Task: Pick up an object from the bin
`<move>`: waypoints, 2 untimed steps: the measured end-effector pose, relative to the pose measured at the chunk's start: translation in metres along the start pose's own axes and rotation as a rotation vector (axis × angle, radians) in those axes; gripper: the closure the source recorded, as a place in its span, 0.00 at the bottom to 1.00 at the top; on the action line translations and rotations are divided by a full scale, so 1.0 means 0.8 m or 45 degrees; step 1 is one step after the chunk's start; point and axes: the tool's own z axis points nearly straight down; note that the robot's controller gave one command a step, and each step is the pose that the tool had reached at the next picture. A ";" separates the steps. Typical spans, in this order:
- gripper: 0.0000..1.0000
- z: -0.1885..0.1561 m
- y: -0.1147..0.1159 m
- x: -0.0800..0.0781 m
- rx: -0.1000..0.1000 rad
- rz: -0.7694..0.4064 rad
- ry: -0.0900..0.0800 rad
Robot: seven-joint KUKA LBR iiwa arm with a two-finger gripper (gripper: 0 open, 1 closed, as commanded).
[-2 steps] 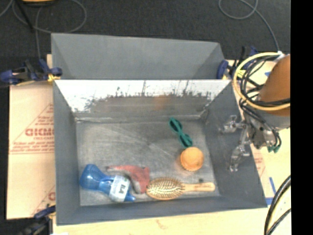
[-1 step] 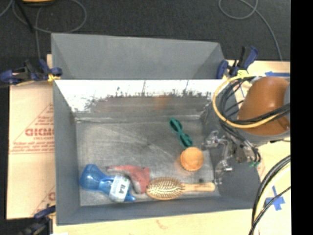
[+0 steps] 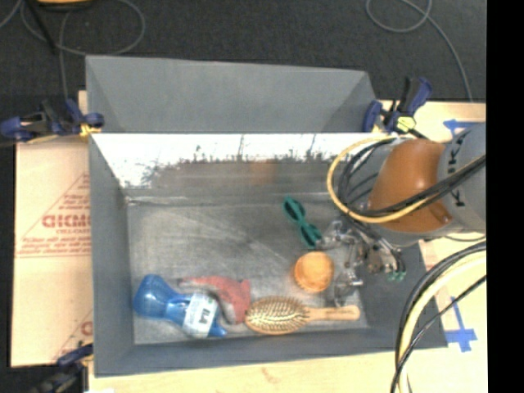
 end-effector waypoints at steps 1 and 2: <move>0.00 0.012 0.009 0.022 -0.003 0.036 0.004; 1.00 0.011 0.037 0.006 0.001 0.336 0.017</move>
Offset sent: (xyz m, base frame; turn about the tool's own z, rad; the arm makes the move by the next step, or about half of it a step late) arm -0.0114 0.0321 -0.0132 0.2671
